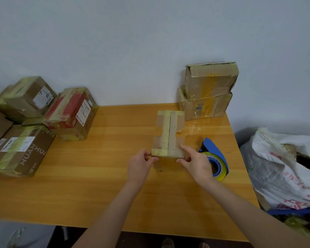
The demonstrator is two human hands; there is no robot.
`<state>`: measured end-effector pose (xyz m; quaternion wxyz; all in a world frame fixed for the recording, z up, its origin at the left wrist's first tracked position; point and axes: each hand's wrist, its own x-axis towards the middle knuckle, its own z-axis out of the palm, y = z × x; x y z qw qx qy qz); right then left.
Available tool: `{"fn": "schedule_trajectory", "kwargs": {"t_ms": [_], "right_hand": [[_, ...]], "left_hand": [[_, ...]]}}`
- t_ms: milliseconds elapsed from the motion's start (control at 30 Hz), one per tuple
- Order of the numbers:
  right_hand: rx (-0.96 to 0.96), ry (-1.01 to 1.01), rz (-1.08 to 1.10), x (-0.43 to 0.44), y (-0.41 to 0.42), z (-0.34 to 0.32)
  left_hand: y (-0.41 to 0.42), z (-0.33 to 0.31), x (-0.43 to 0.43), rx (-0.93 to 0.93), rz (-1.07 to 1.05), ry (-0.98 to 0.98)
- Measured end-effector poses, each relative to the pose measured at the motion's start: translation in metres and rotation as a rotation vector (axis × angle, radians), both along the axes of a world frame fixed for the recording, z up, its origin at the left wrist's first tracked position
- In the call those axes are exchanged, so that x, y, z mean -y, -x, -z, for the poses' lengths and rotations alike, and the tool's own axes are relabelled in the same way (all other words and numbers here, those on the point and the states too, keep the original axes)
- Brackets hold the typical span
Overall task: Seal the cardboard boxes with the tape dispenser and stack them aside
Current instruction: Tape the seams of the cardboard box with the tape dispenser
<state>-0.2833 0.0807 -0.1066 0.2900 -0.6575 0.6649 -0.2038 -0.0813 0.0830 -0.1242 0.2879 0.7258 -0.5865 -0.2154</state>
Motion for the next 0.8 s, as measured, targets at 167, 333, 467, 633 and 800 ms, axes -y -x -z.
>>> {"fn": "schedule_trajectory", "kwargs": {"t_ms": [167, 333, 467, 633, 800], "right_hand": [[-0.247, 0.029, -0.062, 0.012, -0.006, -0.007], [-0.118, 0.085, -0.088, 0.019, -0.010, 0.002], [0.050, 0.055, -0.197, 0.021, 0.009, 0.008], [0.102, -0.093, -0.276, 0.030, 0.029, 0.010], [0.063, -0.051, -0.245, 0.030, 0.020, 0.016]], "left_hand": [[0.007, -0.002, 0.011, 0.045, 0.158, -0.104], [0.009, -0.001, 0.017, 0.000, 0.232, -0.033], [-0.006, 0.005, 0.016, -0.043, 0.296, -0.031], [-0.020, 0.006, 0.015, -0.062, 0.340, -0.171], [-0.015, 0.003, 0.009, -0.206, 0.299, -0.209]]}}
